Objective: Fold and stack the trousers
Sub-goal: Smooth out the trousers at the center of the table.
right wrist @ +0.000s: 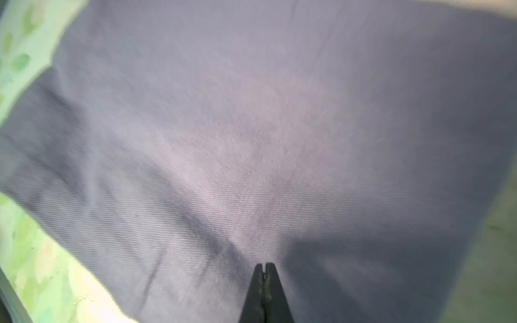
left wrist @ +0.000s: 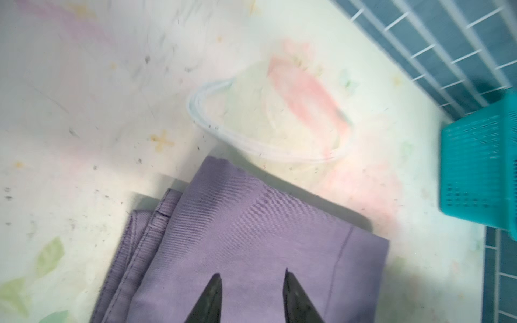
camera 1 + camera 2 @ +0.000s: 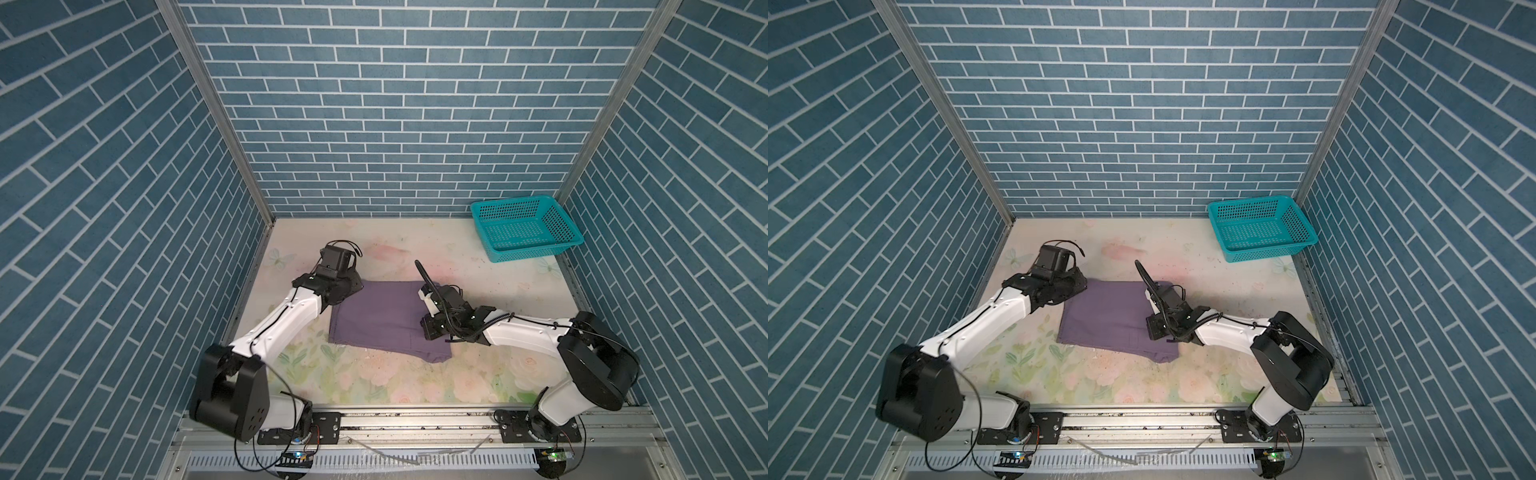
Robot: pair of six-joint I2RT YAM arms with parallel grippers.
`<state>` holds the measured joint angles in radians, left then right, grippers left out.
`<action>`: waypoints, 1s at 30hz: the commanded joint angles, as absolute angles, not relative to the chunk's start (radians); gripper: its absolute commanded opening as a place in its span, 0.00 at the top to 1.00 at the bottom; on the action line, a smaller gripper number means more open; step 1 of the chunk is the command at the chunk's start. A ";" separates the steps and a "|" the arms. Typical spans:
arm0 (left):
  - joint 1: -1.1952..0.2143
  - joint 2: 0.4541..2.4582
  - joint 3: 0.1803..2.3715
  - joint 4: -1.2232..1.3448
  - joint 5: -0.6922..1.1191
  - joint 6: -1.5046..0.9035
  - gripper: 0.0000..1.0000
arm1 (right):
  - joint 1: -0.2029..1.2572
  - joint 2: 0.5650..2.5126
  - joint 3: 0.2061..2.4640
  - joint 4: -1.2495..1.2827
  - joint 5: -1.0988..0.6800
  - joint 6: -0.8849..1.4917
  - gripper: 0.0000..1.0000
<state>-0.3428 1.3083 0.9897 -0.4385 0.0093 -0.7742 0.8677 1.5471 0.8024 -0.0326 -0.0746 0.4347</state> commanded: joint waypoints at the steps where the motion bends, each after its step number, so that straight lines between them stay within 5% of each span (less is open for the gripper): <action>1: -0.353 1.205 0.946 -0.558 -0.052 -0.765 0.59 | 0.865 1.471 0.827 -0.083 -0.004 0.398 1.00; 12: -0.360 1.151 0.586 -0.390 0.078 -0.891 0.65 | 0.864 1.407 0.710 -0.053 -0.080 0.545 1.00; 21: -0.313 1.176 0.482 -0.458 0.008 -0.890 0.71 | 0.864 1.401 0.496 -0.017 -0.036 0.718 1.00; 30: -0.322 1.085 0.624 -0.591 -0.070 -0.836 0.72 | 0.860 1.384 0.617 -0.071 -0.010 0.604 1.00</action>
